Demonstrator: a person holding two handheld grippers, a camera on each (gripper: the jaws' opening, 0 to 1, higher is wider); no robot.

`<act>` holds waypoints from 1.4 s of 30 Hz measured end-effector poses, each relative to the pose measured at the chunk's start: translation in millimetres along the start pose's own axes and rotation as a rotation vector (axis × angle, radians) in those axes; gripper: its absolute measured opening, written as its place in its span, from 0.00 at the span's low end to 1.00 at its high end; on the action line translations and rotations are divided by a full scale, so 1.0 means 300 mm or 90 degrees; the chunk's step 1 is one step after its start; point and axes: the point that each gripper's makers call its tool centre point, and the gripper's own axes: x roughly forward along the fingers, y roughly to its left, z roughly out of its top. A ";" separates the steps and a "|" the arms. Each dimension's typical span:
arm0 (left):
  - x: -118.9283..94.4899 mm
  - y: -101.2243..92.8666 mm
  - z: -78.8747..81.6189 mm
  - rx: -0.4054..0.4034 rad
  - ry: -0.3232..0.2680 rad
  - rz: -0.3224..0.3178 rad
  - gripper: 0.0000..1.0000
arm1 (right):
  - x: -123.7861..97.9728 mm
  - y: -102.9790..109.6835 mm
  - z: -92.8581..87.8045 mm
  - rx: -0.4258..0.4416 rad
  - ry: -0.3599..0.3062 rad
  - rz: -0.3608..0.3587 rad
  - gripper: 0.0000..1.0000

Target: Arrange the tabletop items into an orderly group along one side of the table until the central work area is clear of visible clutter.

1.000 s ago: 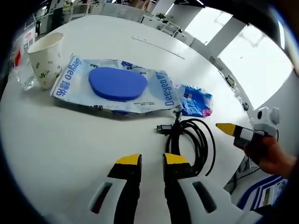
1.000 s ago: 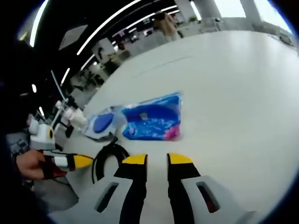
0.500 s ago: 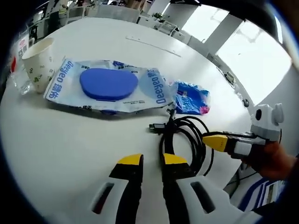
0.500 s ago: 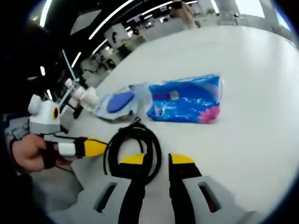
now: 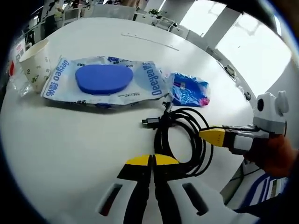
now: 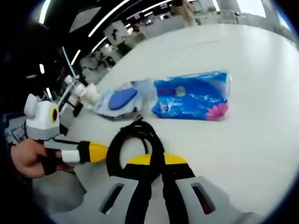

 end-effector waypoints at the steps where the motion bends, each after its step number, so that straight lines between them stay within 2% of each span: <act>1: -0.003 0.001 -0.003 0.001 0.000 0.002 0.00 | 0.001 0.001 0.000 0.001 0.000 0.000 0.04; 12: -0.035 0.022 -0.004 -0.039 -0.029 0.021 0.03 | 0.011 0.018 -0.004 -0.011 -0.002 0.028 0.06; 16: -0.060 0.024 0.018 -0.059 -0.054 0.021 0.06 | -0.014 0.004 0.013 0.022 -0.024 0.041 0.09; 20: -0.087 0.041 0.054 -0.075 -0.083 0.020 0.08 | -0.028 0.001 0.007 -0.005 -0.017 0.043 0.11; 27: -0.162 0.157 0.134 -0.103 -0.125 0.026 0.08 | -0.107 -0.020 0.027 0.006 -0.053 0.019 0.15; 31: -0.220 0.231 0.134 -0.089 -0.131 0.039 0.09 | -0.157 -0.024 0.012 0.000 -0.066 -0.003 0.18; 34: -0.260 0.276 0.117 -0.080 -0.133 0.047 0.11 | -0.172 -0.028 -0.029 -0.007 -0.046 -0.029 0.19; 36: -0.296 0.309 0.105 -0.086 -0.138 0.045 0.11 | -0.180 -0.030 -0.066 -0.058 -0.010 -0.056 0.19; 38: -0.331 0.344 0.099 -0.087 -0.146 0.049 0.12 | -0.179 0.007 -0.075 -0.061 -0.006 -0.051 0.23; 40: -0.373 0.371 0.103 -0.080 -0.157 0.054 0.15 | -0.181 0.048 -0.064 -0.065 -0.013 -0.041 0.26; 42: -0.416 0.401 0.119 -0.069 -0.173 0.063 0.16 | -0.181 0.082 -0.043 -0.091 -0.017 -0.039 0.29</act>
